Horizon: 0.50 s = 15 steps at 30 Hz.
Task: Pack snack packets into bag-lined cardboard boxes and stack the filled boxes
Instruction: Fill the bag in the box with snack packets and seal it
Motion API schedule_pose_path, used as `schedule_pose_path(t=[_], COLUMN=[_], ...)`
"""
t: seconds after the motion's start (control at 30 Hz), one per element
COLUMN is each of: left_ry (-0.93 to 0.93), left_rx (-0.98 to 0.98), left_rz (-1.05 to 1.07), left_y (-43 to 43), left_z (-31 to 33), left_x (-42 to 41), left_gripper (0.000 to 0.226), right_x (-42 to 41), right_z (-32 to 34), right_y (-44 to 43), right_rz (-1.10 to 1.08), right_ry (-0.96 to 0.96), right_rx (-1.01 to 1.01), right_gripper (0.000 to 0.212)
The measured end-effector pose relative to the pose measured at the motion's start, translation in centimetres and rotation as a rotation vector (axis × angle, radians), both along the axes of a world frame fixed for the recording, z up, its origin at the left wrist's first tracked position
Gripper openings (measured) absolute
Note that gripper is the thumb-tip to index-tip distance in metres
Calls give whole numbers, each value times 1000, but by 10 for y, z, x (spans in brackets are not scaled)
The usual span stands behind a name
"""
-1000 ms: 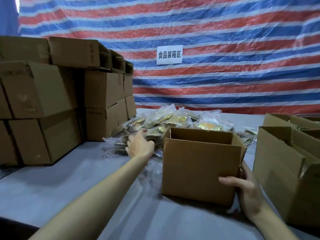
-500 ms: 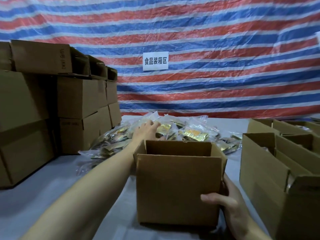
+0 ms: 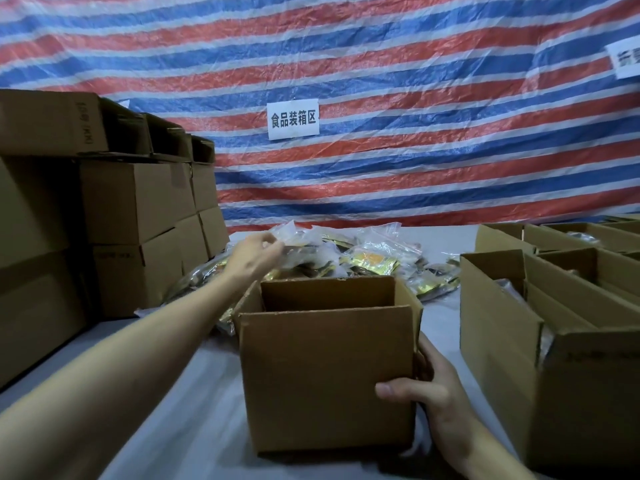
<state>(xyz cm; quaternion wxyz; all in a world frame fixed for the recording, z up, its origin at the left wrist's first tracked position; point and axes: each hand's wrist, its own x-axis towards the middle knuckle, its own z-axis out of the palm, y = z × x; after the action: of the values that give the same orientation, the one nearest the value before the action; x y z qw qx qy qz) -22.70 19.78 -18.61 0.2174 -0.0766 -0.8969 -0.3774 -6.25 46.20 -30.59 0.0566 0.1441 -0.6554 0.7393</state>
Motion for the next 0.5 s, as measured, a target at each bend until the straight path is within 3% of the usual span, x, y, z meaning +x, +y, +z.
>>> schedule_pose_path(t=[0.23,0.33,0.43,0.5], left_ry=[-81,-70,-213,-302], left_rx=[-83,175,562,719], left_rz=[72,172,256,246], left_y=[-45,-51,-59,-67], left_z=[-14,-13,-10,-15], left_x=[26,34,46,59], left_gripper=[32,35,35,30], right_x=[3,2,1,1], right_z=[3,1,0,0], right_y=[-6,-4,-4,-3], right_rz=[-36,-30,-21,-18], right_ry=[13,14,18,24], right_rx=[-25,-34,-22,-15], right_gripper=[86,87,90,89])
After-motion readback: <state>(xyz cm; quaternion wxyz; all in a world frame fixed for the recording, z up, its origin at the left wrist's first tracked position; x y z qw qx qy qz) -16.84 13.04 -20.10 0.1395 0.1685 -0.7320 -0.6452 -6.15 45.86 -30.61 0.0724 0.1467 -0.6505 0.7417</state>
